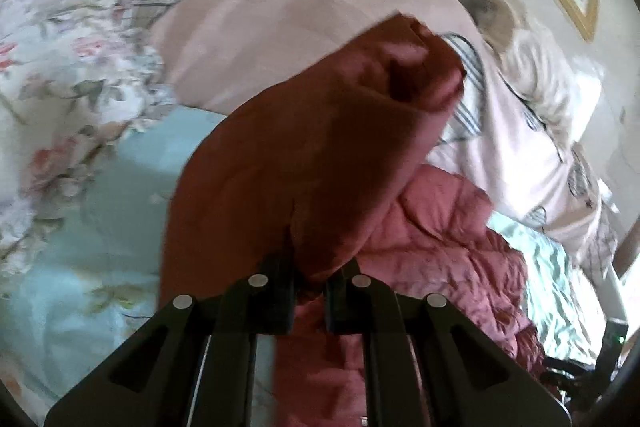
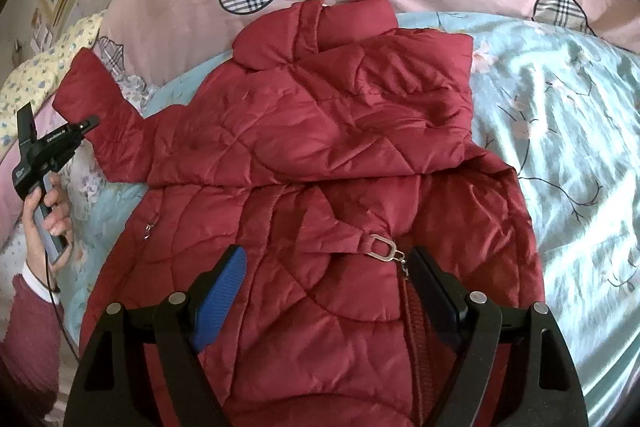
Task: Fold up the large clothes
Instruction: 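Grasp the other sleeve cuff with the left gripper and fold it across the coat body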
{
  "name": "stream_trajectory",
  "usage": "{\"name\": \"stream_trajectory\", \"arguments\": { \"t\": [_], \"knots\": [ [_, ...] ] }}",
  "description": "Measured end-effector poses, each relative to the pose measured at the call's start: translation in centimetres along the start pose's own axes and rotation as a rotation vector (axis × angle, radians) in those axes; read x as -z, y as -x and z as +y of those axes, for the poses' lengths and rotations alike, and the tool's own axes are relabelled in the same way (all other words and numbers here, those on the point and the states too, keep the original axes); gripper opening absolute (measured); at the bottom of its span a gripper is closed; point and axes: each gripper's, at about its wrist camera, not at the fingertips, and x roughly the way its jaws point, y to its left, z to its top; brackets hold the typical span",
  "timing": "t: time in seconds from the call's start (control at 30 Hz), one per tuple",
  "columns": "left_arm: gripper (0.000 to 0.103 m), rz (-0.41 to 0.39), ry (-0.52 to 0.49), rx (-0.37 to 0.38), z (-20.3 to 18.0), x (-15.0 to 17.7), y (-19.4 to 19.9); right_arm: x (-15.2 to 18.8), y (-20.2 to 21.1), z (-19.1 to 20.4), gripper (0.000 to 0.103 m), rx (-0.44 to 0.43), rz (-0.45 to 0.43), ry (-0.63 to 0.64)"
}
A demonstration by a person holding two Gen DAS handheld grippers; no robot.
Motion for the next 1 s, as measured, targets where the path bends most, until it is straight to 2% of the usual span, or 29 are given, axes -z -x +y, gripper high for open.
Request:
{"name": "stream_trajectory", "arguments": {
  "t": [0.4, 0.77, 1.0],
  "knots": [
    [0.008, 0.09, -0.085, 0.127, -8.2, 2.9, -2.1, -0.2, -0.1, -1.3, 0.084, -0.007, 0.007, -0.048],
    [0.008, 0.182, -0.165, 0.181, -13.8, 6.3, -5.0, -1.1, 0.2, -2.4, 0.084, -0.039, -0.013, -0.092],
    [0.008, 0.233, -0.18, 0.206, -16.5, 8.5, -7.3, -3.0, -0.1, -4.0, 0.084, -0.102, -0.024, -0.176]
  ]
}}
